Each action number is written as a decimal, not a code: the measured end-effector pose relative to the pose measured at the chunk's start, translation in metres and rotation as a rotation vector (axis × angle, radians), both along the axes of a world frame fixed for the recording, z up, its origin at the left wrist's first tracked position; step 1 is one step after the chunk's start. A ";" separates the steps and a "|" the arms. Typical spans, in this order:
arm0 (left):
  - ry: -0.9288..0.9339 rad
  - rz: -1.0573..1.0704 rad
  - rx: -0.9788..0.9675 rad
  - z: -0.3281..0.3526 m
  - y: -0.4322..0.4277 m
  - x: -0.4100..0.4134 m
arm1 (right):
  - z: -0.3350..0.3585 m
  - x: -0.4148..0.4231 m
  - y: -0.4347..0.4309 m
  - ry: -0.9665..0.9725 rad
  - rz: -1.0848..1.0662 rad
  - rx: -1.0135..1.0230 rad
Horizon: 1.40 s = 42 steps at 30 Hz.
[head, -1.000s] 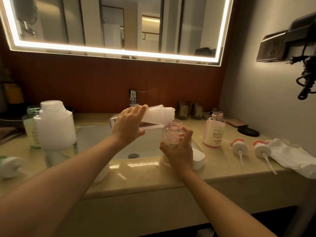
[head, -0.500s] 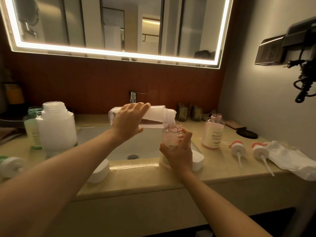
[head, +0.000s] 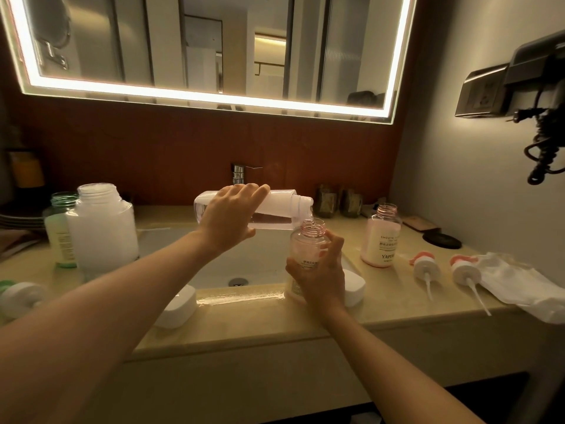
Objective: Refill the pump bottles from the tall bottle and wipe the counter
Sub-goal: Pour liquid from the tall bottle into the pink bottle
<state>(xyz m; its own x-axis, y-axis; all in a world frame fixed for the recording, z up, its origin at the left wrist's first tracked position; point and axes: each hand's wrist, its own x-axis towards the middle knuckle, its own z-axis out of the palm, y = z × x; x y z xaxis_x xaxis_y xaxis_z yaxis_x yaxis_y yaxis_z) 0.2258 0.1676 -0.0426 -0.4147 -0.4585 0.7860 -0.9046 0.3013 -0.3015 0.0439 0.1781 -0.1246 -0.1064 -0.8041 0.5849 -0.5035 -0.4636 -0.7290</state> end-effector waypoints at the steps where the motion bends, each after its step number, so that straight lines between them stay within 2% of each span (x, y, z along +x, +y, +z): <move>1: -0.001 0.000 -0.001 0.000 0.000 0.000 | 0.000 0.000 0.000 -0.001 -0.001 0.005; 42: -0.019 -0.022 -0.003 0.004 0.003 0.001 | 0.001 -0.001 0.004 0.022 -0.019 0.017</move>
<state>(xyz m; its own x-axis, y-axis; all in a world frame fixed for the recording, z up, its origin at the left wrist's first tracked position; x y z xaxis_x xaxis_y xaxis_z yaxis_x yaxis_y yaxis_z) 0.2265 0.1710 -0.0385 -0.4396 -0.4465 0.7793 -0.8918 0.3204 -0.3195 0.0431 0.1820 -0.1232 -0.1093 -0.8116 0.5739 -0.5283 -0.4417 -0.7251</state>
